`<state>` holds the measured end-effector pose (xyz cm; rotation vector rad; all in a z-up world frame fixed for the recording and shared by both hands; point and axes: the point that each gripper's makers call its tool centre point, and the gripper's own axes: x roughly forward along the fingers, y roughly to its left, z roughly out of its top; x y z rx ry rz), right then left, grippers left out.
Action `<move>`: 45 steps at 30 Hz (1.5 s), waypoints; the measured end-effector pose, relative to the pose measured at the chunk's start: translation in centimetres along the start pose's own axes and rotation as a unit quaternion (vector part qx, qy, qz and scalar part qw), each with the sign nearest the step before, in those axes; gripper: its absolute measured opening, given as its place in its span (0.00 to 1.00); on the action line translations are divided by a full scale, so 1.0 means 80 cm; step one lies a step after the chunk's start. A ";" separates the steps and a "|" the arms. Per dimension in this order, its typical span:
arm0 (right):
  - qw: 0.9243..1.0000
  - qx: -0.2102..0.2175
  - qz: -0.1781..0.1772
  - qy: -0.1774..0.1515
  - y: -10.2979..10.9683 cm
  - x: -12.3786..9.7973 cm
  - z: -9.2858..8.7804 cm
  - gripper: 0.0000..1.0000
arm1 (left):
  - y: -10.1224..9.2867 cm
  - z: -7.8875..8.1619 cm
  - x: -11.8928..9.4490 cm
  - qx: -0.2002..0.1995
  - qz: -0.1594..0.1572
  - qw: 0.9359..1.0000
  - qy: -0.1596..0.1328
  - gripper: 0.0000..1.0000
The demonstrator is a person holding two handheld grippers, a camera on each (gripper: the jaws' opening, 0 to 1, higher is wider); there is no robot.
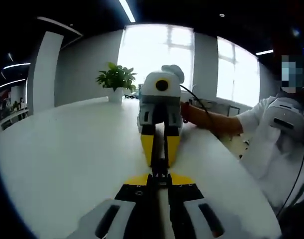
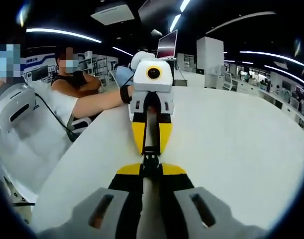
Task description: Snap the two parts of the plastic buckle together until the buckle closes and remains connected.
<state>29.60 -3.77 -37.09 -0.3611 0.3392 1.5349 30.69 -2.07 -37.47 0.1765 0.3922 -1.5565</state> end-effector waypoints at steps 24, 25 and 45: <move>1.000 -0.001 -0.005 0.012 -0.019 0.002 0.001 0.09 | -0.015 -0.003 0.005 0.004 -0.004 1.000 0.002 0.09; 1.000 -0.001 -0.005 0.013 -0.020 0.002 0.001 0.09 | -0.016 -0.003 0.005 0.003 -0.004 1.000 0.002 0.09; 1.000 -0.005 -0.008 0.020 0.010 0.022 0.000 0.08 | 0.009 0.002 -0.001 0.006 -0.014 1.000 0.000 0.09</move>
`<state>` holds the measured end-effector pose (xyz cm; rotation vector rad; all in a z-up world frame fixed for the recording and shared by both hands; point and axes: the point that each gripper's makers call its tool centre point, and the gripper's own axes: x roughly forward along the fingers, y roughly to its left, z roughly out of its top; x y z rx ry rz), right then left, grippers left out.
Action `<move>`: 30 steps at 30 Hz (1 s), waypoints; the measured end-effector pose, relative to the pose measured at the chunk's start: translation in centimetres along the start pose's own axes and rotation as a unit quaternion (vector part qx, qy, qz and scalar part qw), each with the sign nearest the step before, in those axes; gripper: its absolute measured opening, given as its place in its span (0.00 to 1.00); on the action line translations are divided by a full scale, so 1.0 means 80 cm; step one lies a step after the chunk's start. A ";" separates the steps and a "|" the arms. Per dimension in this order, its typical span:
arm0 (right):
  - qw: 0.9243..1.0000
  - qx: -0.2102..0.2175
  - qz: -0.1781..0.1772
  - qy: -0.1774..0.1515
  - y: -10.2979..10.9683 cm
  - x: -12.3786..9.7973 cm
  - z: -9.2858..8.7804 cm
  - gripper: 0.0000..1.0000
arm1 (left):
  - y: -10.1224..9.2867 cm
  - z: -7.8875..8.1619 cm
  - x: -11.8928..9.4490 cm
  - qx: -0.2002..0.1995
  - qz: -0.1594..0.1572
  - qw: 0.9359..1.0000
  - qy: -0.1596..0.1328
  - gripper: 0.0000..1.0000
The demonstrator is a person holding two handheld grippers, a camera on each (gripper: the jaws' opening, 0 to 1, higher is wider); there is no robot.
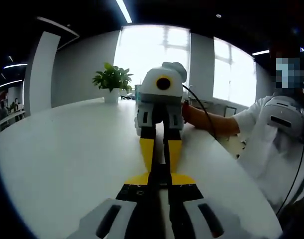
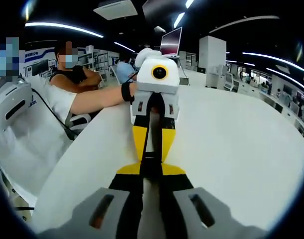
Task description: Snap the two parts of the plastic buckle together until the buckle closes and remains connected.
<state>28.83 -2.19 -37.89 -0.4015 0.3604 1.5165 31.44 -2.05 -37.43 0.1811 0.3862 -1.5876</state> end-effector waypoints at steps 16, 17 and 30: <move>1.000 0.010 0.004 -0.010 -0.029 -0.005 0.001 0.09 | -0.030 -0.004 0.012 -0.001 0.001 1.000 -0.005 0.10; 1.000 0.005 0.002 -0.010 -0.027 -0.004 0.002 0.09 | -0.031 -0.005 0.012 -0.003 0.001 1.000 -0.005 0.10; 1.000 0.000 0.000 -0.012 -0.021 -0.004 0.004 0.09 | -0.050 -0.007 0.019 0.022 -0.002 1.000 -0.007 0.14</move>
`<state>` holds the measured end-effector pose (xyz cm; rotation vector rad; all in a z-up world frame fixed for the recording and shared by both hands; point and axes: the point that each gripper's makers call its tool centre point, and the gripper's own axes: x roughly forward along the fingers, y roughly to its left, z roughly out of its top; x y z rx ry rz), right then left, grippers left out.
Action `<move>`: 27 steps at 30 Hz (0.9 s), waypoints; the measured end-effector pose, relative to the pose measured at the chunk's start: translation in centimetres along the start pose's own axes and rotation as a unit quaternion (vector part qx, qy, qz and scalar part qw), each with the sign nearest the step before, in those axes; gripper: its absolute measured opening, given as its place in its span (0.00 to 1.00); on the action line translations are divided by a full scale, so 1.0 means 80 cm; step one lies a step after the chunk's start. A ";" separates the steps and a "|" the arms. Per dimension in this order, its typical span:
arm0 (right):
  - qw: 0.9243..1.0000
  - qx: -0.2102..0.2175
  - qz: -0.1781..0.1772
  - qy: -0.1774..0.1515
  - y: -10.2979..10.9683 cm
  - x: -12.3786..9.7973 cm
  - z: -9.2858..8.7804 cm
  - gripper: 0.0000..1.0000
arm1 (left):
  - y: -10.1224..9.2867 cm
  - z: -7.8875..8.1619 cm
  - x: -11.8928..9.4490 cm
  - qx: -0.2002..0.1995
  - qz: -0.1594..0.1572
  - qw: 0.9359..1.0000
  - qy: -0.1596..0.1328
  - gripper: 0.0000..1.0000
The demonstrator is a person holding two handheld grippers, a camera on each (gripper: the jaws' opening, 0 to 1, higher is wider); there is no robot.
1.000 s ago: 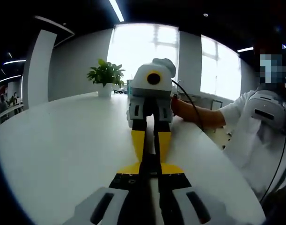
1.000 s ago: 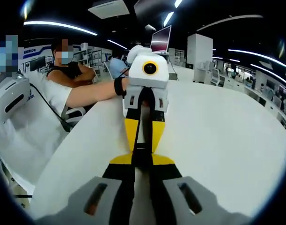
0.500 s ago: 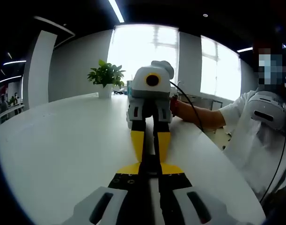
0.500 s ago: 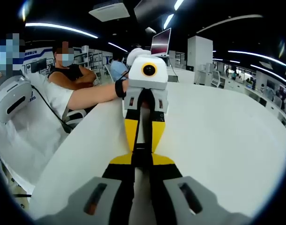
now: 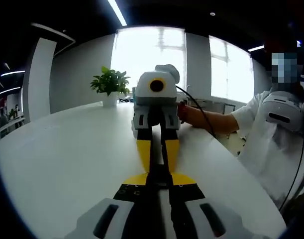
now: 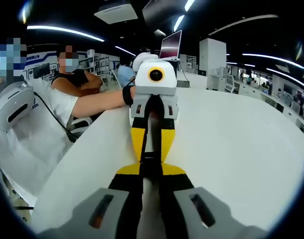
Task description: Snap the two parts of the plastic buckle together until the buckle closes and remains connected.
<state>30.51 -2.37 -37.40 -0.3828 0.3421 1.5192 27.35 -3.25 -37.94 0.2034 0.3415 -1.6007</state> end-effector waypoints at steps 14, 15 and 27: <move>1.000 -0.001 0.005 -0.001 0.009 0.007 0.004 0.09 | 0.045 0.014 -0.006 -0.044 0.028 0.998 -0.029 0.97; 1.000 -0.002 0.005 -0.001 0.009 0.007 0.004 0.09 | 0.051 0.007 -0.012 -0.043 0.036 0.998 -0.011 0.95; 1.000 0.000 0.007 -0.004 0.009 0.008 0.004 0.09 | 0.070 0.030 -0.025 -0.033 0.068 0.995 -0.063 0.99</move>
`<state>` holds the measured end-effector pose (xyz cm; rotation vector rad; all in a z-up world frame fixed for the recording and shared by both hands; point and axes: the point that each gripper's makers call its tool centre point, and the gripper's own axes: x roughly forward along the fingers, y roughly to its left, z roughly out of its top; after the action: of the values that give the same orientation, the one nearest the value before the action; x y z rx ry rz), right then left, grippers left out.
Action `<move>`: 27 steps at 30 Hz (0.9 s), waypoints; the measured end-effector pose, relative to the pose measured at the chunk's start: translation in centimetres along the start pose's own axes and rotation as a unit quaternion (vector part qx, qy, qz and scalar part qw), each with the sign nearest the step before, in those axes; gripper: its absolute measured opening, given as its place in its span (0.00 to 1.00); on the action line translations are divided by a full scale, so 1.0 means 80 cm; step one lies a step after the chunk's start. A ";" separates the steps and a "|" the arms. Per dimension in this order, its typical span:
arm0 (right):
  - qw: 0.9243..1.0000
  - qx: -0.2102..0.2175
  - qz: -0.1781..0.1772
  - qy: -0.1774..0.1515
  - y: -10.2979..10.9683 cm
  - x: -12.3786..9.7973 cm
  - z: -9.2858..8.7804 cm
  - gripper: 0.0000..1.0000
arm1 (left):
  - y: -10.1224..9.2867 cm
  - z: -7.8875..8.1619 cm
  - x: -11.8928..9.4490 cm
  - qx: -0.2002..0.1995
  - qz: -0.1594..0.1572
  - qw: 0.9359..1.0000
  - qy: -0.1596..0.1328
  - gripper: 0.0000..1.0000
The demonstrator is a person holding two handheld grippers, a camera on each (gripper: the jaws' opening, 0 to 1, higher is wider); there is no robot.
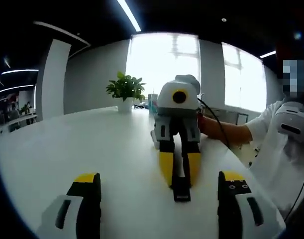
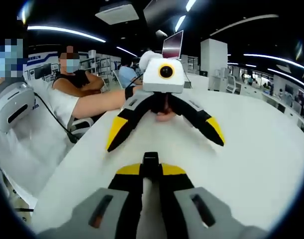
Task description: Snap the two parts of the plastic buckle together until the buckle closes and remains connected.
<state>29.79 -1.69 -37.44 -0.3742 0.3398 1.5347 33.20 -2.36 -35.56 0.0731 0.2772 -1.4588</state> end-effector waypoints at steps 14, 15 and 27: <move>1.000 0.017 -0.013 0.012 -0.004 0.001 0.000 0.10 | 0.037 0.018 -0.018 0.012 0.088 0.996 -0.024 0.99; 1.000 0.020 -0.018 0.014 -0.005 0.001 0.000 0.10 | 0.037 0.019 -0.018 0.011 0.092 0.995 -0.028 0.99; 0.994 0.055 -0.097 0.009 -0.042 -0.016 0.003 0.10 | 0.092 0.036 -0.048 0.035 0.222 0.973 -0.057 0.99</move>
<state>33.16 -2.71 -36.58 -0.3240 0.3883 1.3173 40.56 1.60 -32.75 0.1014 0.1046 -1.0235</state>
